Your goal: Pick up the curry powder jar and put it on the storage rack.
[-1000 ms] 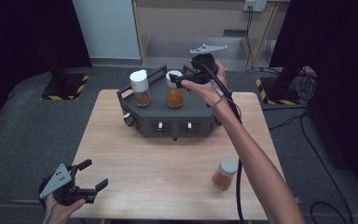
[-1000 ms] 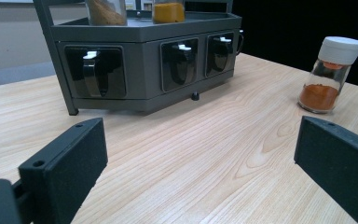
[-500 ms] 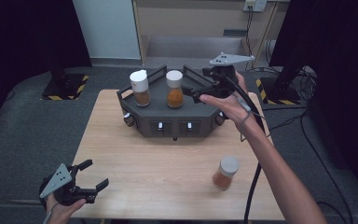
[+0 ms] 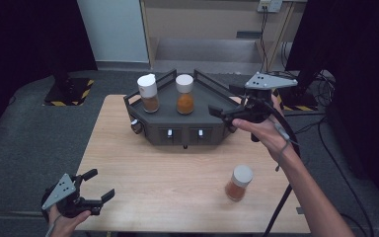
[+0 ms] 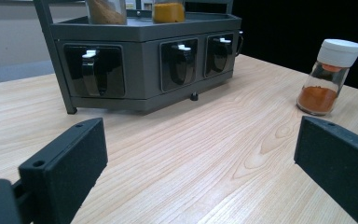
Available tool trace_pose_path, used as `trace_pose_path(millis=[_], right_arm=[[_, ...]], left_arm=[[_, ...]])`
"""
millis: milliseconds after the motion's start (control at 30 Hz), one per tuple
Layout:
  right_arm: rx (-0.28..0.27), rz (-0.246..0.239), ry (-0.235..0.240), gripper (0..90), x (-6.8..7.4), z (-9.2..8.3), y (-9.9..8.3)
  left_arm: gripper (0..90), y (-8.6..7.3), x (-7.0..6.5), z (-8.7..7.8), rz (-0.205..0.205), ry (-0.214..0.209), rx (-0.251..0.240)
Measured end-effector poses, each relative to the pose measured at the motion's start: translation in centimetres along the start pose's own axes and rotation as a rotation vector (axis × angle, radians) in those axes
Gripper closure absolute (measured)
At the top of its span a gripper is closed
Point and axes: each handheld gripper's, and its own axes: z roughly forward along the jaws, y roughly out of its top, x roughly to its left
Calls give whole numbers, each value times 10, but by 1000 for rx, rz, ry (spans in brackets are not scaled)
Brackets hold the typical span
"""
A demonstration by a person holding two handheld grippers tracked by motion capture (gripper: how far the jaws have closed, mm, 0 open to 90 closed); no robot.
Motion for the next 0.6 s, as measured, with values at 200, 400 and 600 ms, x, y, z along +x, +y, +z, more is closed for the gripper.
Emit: trace_pose_path(millis=[200,400,600], right_arm=[[-7,3,17,22,3,-13,-17],[-12,-6,26,22,11,-24,-31],[-17,-22,30,22,20,-35,-44]], left_arm=[[15,0,0,0,0,1,0],[15,0,0,0,2,0,3],[15,0,0,0,1,1,1]])
